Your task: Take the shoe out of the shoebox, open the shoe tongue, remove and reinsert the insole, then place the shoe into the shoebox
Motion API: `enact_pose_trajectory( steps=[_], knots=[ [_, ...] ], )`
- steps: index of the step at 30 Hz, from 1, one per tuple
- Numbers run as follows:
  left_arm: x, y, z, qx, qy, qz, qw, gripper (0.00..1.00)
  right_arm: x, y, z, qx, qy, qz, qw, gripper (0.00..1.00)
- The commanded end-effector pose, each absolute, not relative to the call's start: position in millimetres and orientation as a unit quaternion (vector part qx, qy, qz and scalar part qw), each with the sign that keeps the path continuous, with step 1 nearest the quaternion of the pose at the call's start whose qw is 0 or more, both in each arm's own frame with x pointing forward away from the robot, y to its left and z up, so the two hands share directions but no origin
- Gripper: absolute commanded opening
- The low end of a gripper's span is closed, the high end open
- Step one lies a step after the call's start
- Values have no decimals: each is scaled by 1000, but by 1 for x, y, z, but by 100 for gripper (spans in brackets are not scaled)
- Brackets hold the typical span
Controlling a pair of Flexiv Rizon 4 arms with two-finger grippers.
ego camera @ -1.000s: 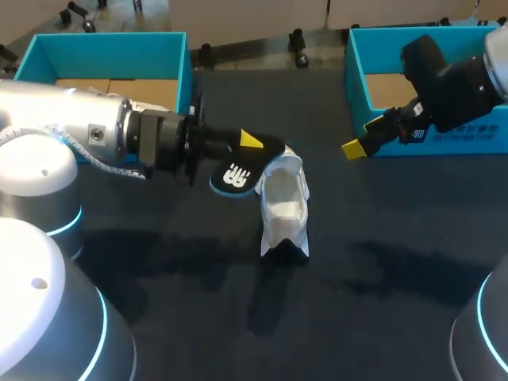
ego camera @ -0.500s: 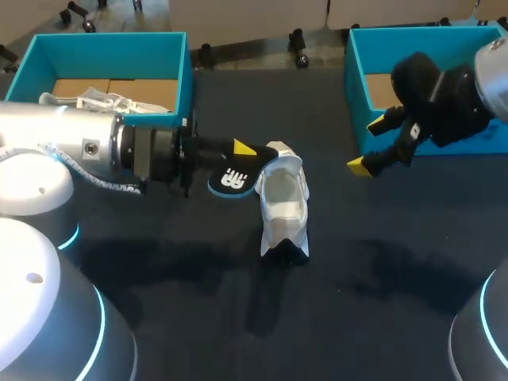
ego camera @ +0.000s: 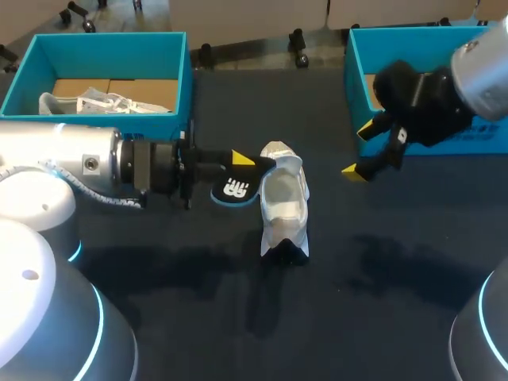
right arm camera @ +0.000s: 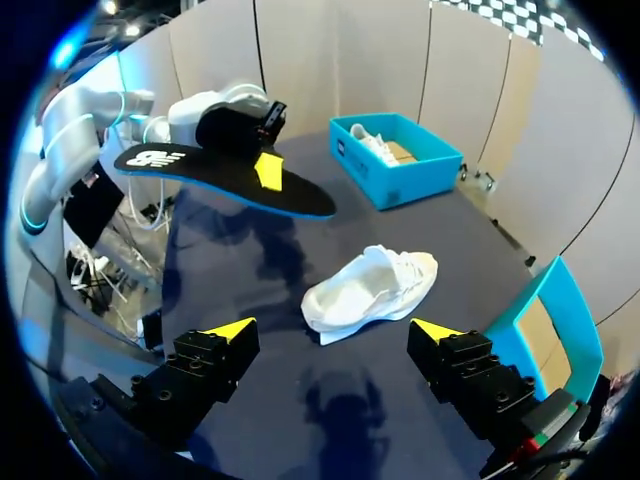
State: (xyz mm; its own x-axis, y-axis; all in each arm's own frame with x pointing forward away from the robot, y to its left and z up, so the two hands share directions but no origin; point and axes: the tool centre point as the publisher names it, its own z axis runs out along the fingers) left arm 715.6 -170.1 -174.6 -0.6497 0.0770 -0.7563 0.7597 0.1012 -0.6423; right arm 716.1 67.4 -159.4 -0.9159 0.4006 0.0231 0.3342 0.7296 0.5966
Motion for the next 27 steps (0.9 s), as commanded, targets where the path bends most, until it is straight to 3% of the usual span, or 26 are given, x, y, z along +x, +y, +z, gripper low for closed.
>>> enact_pose_trajectory(
  steps=[1,9,18,27],
  knots=[
    [714,-170,-176,305,688,-594,285,0,723,73,-159,198,931,303,49,100],
    [718,-163,-187,293,697,-593,277,0,729,78,-173,162,948,270,49,100],
    [716,-168,-203,275,712,-595,254,0,732,68,-192,126,960,229,103,100],
    [709,-173,-225,260,718,-594,254,0,738,67,-221,105,967,202,112,100]
  ],
)
